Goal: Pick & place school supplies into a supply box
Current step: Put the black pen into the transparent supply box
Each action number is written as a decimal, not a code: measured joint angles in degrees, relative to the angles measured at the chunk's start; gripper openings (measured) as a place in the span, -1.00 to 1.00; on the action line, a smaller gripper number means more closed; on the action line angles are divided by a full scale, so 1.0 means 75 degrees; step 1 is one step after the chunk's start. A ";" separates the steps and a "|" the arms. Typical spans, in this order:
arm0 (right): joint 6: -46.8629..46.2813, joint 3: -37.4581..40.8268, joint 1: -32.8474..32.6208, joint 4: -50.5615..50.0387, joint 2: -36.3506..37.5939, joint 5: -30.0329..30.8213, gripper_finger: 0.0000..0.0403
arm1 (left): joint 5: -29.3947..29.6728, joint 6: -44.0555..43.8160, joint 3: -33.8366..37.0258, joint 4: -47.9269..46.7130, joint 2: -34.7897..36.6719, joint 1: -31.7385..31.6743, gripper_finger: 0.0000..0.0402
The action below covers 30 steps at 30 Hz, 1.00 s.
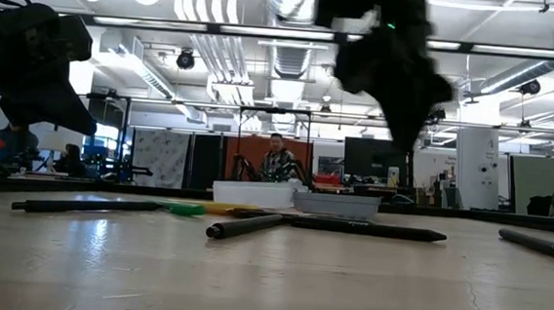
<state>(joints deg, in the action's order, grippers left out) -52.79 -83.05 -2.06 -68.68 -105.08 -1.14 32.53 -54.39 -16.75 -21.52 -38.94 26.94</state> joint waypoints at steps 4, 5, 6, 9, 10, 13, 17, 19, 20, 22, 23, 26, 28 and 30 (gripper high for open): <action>-0.4349 0.1530 -0.0181 0.0505 0.1010 0.0097 -0.50 | 0.0000 0.0000 0.0000 0.0009 0.0003 -0.0003 -0.91; -0.5097 0.1833 -0.0211 0.0658 0.1175 -0.0062 -0.48 | 0.0000 0.0000 0.0000 0.0028 0.0002 -0.0003 -0.91; -0.5646 0.2121 -0.0271 0.0808 0.1292 -0.0274 -0.47 | 0.0000 0.0000 0.0000 0.0087 0.0000 -0.0006 -0.91; -0.6346 0.2843 -0.0524 0.1321 0.1484 -0.0678 -0.42 | -0.0001 0.0000 0.0000 0.0225 0.0001 -0.0006 -0.91; -0.6492 0.3021 -0.0628 0.1502 0.1520 -0.0783 -0.41 | -0.0003 0.0000 0.0000 0.0277 0.0000 -0.0006 -0.91; -0.6869 0.3430 -0.0984 0.1884 0.1543 -0.1047 -0.37 | 0.0000 0.0000 -0.0003 0.0271 0.0000 -0.0006 -0.91; -0.7381 0.3685 -0.1590 0.1902 0.1506 -0.1003 -0.32 | 0.0000 0.0000 -0.0003 0.0274 0.0000 -0.0006 -0.91; -0.7805 0.3764 -0.1888 0.1895 0.1498 -0.0833 -0.28 | 0.0000 0.0000 -0.0003 0.0274 0.0000 -0.0006 -0.91; -0.8122 0.3790 -0.2016 0.1931 0.1501 -0.0711 -0.26 | 0.0000 0.0000 -0.0003 0.0271 0.0000 -0.0006 -0.91; -0.8810 0.3900 -0.2203 0.2070 0.1507 -0.0482 -0.21 | 0.0000 0.0000 -0.0003 0.0272 0.0003 -0.0006 -0.91; -0.9048 0.3965 -0.2251 0.2227 0.1507 -0.0385 -0.19 | 0.0000 0.0000 -0.0003 0.0272 0.0001 -0.0006 -0.91; -0.9404 0.4125 -0.2240 0.2958 0.1507 -0.0209 -0.13 | 0.0002 0.0000 -0.0003 0.0273 0.0002 -0.0006 -0.91; -0.9612 0.4253 -0.2224 0.3246 0.1507 -0.0112 -0.10 | 0.0000 0.0000 -0.0003 0.0274 0.0003 -0.0006 -0.91; -0.9898 0.4334 -0.2227 0.3326 0.1507 -0.0033 -0.08 | 0.0000 0.0000 -0.0003 0.0274 0.0003 -0.0006 -0.91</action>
<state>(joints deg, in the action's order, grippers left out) -127.02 -50.54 -18.76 -43.73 -93.78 -1.39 32.53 -54.39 -16.78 -19.46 -38.92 26.89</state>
